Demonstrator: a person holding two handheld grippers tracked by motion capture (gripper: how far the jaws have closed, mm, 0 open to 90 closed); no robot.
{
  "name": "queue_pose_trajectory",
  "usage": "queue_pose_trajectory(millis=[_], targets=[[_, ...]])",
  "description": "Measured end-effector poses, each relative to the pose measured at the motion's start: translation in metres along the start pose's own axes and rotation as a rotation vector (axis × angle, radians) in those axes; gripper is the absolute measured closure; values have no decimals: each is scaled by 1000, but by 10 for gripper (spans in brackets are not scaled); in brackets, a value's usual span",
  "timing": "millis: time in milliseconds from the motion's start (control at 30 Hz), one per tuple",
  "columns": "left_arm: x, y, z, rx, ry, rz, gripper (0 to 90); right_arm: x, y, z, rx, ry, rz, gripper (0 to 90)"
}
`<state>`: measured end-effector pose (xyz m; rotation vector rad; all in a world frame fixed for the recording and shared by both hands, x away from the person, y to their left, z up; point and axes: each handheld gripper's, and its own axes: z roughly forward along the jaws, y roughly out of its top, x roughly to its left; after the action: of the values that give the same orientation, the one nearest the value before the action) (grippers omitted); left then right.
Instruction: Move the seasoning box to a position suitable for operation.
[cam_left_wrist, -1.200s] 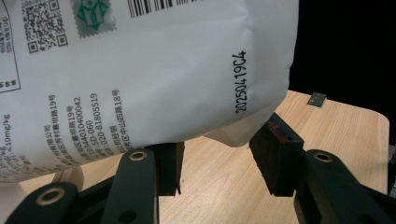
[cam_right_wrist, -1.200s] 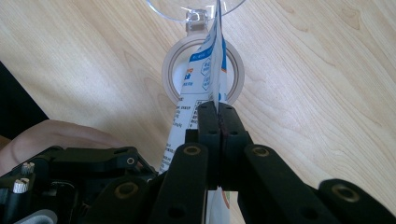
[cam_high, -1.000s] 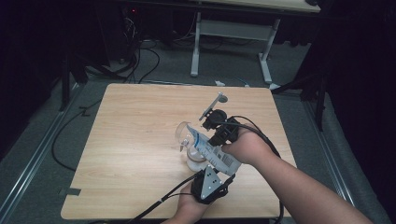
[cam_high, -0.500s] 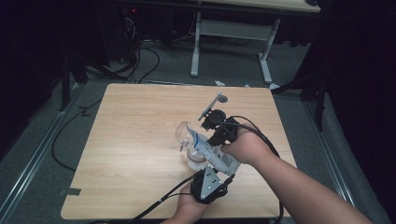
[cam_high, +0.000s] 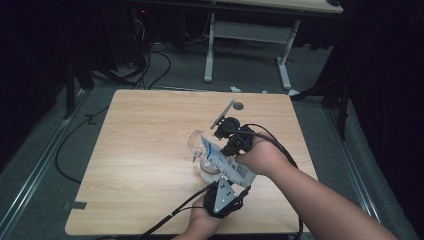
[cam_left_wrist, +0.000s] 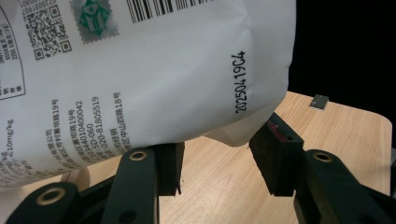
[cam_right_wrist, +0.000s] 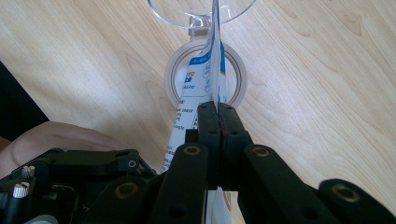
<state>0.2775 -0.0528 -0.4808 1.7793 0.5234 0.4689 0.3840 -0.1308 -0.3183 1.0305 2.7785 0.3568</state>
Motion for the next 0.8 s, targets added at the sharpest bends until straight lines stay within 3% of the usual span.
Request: queue_pose_trajectory(millis=[800], targets=[[1,1,-1,-9,-1,-6,564,2,3,-1,2,-1,-11,900]])
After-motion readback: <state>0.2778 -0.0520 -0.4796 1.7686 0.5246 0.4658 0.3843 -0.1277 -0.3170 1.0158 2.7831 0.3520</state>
